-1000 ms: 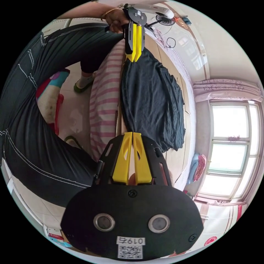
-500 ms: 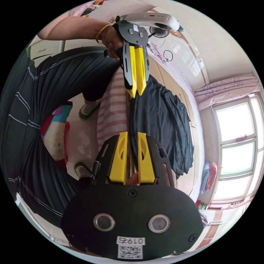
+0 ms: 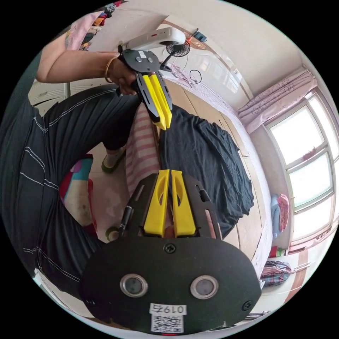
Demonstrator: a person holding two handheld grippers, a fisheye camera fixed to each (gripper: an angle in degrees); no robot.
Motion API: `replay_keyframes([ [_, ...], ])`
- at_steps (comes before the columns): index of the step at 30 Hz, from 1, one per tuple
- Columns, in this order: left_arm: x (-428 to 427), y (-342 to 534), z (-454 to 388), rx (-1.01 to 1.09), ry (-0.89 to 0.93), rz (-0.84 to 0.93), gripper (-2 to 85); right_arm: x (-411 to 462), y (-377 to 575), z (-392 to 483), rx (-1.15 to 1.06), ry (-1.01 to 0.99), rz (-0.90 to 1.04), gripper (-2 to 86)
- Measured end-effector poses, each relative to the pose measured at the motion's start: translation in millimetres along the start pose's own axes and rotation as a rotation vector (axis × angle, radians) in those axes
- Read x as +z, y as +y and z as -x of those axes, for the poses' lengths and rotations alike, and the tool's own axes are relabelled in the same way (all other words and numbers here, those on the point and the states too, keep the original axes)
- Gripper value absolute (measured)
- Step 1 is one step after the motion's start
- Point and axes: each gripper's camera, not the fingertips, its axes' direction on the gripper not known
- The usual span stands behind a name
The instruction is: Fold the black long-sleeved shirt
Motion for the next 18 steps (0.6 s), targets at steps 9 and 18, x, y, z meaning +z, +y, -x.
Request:
replay_keyframes([
  [9,-14,36,86,-0.329,-0.18,0.03,4.7,-4,18,-30,0.249,0.196,0.08,-0.6],
  [18,19,54,145,-0.635,-0.135,0.119,6.4,10,30,-73,0.627,0.235,0.131,0.4],
])
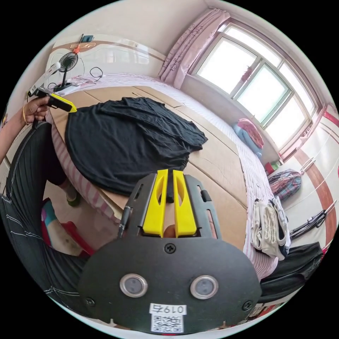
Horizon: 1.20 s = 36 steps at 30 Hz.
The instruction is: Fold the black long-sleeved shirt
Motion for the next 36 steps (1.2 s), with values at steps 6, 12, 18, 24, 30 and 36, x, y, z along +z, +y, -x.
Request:
replay_keyframes([
  [6,11,-1,0,-0.017,0.002,-0.015,3.8,6,-10,24,-0.085,0.001,0.046,-0.8],
  [12,13,-7,-19,0.045,-0.088,-0.007,3.7,4,-23,34,-0.115,-0.012,0.079,-0.3],
  [18,-14,-26,-49,0.107,-0.164,-0.147,5.2,-13,-67,46,-0.257,0.156,-0.039,3.6],
  [24,12,-68,-138,0.281,-0.041,-0.175,4.7,30,-96,89,-0.581,0.229,0.045,5.8],
  [30,41,-102,-216,0.407,0.056,-0.185,4.1,31,-118,88,-0.618,0.219,0.083,6.1],
  [36,66,-133,-254,0.426,0.096,-0.175,3.4,25,-131,82,-0.63,0.205,0.103,2.0],
])
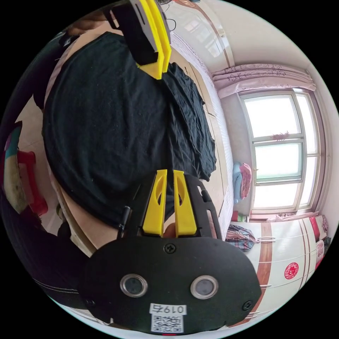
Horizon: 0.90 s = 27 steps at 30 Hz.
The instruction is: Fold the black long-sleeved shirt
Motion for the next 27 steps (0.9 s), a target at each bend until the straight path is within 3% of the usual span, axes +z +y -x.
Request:
replay_keyframes([
  [18,126,-127,-82,0.076,0.195,0.089,3.1,-64,1,-24,-0.123,0.079,-0.022,-0.6],
  [24,127,-141,-123,0.196,0.24,0.042,2.2,-96,9,-63,0.033,-0.019,-0.066,-0.7],
  [27,126,-146,-147,0.283,0.162,0.023,1.7,-115,12,-86,0.08,-0.067,-0.096,-0.7],
])
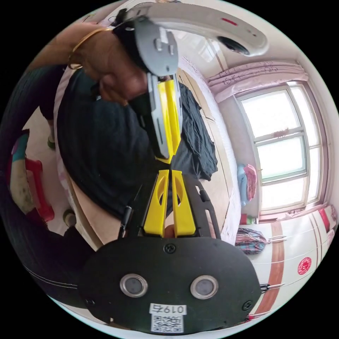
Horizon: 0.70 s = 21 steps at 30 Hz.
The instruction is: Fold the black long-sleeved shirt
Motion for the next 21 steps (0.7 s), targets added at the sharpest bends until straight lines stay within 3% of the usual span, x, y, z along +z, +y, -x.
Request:
replay_keyframes([
  [9,14,-42,-66,0.233,-0.208,0.033,1.1,-53,-4,-37,-0.015,0.006,0.003,-0.7],
  [21,25,-74,-117,0.256,-0.211,0.081,1.0,-132,3,-100,-0.033,-0.041,-0.002,2.5],
])
